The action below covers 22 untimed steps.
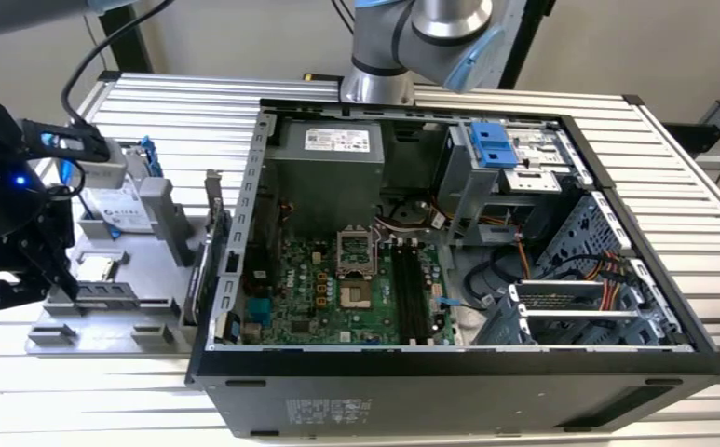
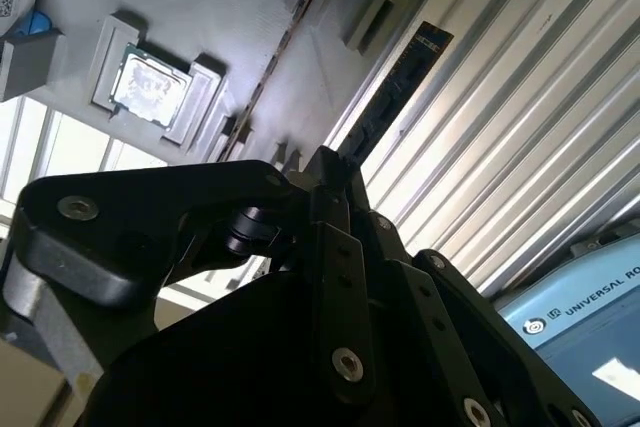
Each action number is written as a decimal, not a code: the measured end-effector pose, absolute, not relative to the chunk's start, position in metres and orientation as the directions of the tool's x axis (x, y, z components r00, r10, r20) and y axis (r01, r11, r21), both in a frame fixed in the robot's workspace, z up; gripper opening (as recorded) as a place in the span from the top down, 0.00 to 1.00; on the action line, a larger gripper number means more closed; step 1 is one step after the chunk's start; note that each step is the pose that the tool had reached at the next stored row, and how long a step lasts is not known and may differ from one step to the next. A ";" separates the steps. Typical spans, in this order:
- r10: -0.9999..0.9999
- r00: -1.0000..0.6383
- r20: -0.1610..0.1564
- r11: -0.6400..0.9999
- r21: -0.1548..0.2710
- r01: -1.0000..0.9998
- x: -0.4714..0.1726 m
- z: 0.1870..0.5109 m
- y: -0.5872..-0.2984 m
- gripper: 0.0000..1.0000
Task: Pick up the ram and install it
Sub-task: 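Pick up the ram and move it above insertion slot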
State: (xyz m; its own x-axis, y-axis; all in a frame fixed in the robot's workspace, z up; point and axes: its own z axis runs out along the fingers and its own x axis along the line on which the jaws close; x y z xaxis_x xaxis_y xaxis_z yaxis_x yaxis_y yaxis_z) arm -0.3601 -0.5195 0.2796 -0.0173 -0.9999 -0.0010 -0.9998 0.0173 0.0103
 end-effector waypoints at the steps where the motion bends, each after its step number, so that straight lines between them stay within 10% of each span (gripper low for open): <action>1: -1.000 -0.017 -0.001 0.017 0.010 -1.000 -0.360 0.280 -0.520 1.00; 22: -1.000 -0.017 -0.001 0.017 0.010 -1.000 -0.360 0.291 -0.520 1.00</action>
State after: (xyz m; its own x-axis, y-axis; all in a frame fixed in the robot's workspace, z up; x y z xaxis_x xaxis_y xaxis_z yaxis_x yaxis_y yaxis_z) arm -0.3601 -0.5196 0.2914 -0.0172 -0.9999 -0.0011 -0.9998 0.0171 0.0102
